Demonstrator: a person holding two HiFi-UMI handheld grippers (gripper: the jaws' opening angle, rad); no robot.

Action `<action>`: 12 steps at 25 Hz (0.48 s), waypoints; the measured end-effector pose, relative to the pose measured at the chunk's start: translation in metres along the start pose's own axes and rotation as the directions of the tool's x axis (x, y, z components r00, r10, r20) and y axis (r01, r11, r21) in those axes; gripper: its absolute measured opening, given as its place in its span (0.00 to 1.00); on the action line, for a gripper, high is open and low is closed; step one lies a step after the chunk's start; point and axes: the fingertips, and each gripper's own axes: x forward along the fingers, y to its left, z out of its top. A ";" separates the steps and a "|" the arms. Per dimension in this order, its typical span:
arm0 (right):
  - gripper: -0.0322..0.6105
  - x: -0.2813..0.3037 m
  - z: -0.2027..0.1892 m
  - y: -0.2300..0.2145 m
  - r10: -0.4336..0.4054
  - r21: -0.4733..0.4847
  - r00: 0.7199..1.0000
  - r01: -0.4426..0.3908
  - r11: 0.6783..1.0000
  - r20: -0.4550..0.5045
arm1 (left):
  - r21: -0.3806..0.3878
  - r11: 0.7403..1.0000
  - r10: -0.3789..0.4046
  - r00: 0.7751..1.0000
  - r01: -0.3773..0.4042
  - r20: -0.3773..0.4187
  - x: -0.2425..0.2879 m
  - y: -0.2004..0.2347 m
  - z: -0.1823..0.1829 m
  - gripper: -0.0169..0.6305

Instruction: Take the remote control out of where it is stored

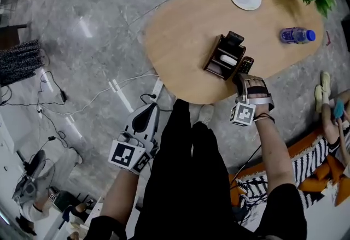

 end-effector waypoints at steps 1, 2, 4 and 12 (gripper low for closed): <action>0.22 0.003 0.003 0.001 0.005 -0.020 1.000 -0.005 1.000 0.011 | -0.003 1.000 0.003 1.000 -0.003 0.000 0.000 0.001 -0.002 0.04; 0.22 0.005 0.006 0.003 0.013 -0.038 1.000 -0.012 0.999 0.019 | -0.006 1.000 0.007 1.000 -0.007 -0.001 0.001 0.001 -0.003 0.04; 0.22 0.010 0.011 0.007 0.030 -0.069 0.999 -0.027 0.997 0.034 | -0.011 1.000 0.013 1.000 -0.013 -0.002 0.001 0.002 -0.006 0.04; 0.24 0.030 0.020 0.024 0.099 -0.181 0.990 -0.080 0.980 0.102 | -0.018 0.999 0.039 0.999 -0.039 -0.016 -0.003 0.009 -0.021 0.04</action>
